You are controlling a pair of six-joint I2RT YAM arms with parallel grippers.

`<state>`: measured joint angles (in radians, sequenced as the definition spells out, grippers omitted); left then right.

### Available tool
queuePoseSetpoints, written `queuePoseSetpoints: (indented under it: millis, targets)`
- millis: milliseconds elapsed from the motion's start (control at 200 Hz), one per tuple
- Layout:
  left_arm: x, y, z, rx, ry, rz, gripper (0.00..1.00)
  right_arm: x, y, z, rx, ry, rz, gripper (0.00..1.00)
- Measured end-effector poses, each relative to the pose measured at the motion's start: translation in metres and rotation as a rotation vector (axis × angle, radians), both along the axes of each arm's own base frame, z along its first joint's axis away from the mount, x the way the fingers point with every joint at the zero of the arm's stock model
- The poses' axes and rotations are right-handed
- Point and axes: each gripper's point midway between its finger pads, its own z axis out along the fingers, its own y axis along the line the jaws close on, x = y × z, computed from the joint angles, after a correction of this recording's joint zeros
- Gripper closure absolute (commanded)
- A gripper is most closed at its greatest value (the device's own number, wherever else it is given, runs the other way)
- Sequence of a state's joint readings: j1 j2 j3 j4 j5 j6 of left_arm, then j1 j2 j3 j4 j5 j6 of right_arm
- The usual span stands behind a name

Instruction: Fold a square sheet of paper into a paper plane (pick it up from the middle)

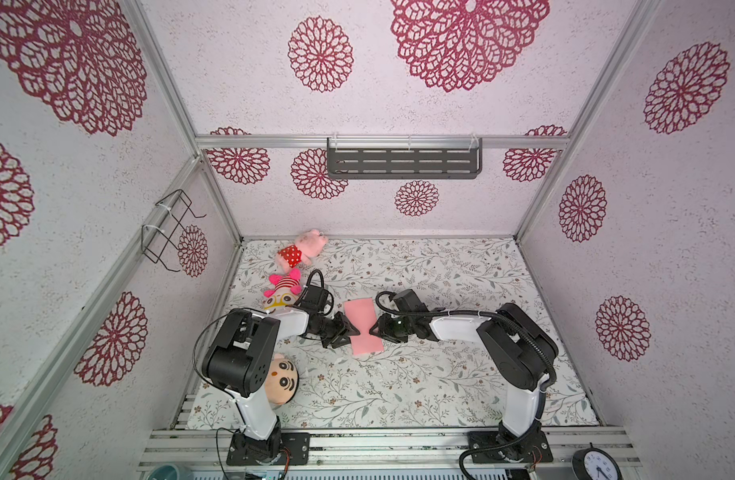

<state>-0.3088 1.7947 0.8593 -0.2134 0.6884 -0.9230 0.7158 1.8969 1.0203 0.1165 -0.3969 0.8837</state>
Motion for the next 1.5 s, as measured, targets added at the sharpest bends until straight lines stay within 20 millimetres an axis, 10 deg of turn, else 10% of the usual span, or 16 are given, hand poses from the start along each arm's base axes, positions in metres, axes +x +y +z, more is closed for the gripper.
queuePoseSetpoints:
  millis: [435,741,1116,1501]
  targets:
    - [0.006,-0.013,0.009,-0.128,-0.055,0.0,0.65,0.002,0.001,0.003,0.016,-0.017,0.015,0.55]
    - [0.005,-0.01,0.006,-0.119,-0.043,0.009,0.91,0.004,0.001,0.005,0.011,-0.054,0.045,0.49]
    - [0.002,-0.007,0.005,-0.091,0.01,0.015,0.96,0.019,-0.01,0.044,-0.117,-0.45,0.208,0.37]
    - [0.004,-0.006,0.009,-0.07,0.072,0.056,0.97,-0.037,0.007,0.05,-0.24,-0.877,0.597,0.38]
